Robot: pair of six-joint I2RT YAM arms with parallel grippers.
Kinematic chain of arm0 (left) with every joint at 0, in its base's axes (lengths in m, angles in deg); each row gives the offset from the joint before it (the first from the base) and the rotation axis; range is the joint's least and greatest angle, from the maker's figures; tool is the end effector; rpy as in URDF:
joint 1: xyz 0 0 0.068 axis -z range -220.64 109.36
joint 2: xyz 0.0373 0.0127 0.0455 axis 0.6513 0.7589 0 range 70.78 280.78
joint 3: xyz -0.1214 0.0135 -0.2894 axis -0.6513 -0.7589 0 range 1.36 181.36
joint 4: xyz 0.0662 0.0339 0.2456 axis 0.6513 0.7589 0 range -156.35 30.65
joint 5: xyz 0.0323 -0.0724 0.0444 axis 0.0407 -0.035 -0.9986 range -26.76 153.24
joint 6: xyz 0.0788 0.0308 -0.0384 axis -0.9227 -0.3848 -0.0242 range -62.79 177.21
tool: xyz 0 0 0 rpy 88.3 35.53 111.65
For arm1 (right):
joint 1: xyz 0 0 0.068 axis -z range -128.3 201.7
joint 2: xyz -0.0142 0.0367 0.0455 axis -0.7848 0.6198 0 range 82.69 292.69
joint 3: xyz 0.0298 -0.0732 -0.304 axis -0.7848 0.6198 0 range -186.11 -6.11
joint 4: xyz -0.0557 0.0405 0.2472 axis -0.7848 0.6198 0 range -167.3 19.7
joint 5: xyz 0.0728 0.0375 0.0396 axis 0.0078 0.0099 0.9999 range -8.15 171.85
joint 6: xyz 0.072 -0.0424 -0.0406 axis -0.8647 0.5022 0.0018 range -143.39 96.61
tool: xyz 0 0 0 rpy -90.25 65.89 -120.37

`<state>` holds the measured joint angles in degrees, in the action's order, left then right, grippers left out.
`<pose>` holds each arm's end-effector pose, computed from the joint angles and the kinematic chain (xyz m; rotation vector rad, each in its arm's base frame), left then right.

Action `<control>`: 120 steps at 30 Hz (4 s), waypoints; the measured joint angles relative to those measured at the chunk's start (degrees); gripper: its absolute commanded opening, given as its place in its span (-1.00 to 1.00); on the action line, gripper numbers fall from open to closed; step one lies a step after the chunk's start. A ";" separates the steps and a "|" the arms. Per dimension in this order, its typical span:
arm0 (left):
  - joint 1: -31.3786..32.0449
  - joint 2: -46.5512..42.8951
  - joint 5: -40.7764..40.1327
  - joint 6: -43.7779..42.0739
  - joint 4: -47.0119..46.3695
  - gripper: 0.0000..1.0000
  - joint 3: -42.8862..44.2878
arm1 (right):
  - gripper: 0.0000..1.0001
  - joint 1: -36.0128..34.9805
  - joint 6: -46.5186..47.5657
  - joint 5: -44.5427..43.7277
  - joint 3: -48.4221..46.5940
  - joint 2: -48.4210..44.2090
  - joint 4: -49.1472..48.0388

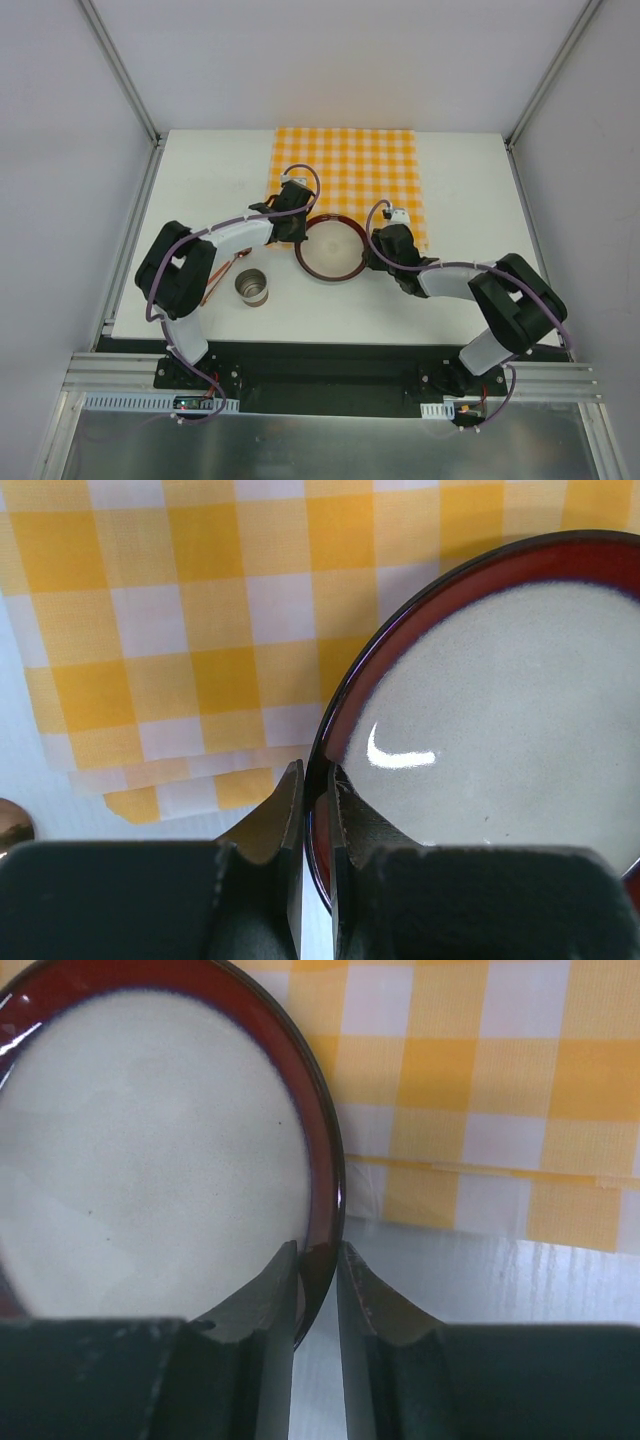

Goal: Set the dinner table for one person
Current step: Pick up the plate at the center of the board, then place the plate on the napkin.

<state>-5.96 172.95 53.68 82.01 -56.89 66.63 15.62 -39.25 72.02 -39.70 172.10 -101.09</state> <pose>0.3537 -0.2277 0.2039 0.1256 2.3828 -0.3007 0.2782 0.1851 0.1724 -0.2753 2.1234 0.3535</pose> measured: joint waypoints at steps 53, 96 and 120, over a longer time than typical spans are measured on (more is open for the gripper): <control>4.17 -6.29 -4.76 -0.15 4.66 -1.00 -6.10 | -0.99 -6.49 -4.55 -3.80 5.77 -10.10 0.52; 1.22 -4.66 -7.45 -1.38 2.56 -0.40 -3.41 | -0.99 1.88 4.61 6.34 -11.78 6.36 6.47; 0.09 -2.45 -5.42 0.37 0.66 -0.33 -6.16 | -0.99 3.45 4.63 8.85 -12.11 7.52 6.03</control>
<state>-5.87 170.50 48.26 82.38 -56.24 60.47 19.08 -34.62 80.87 -51.80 179.62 -95.06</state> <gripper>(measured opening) 0.343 0.074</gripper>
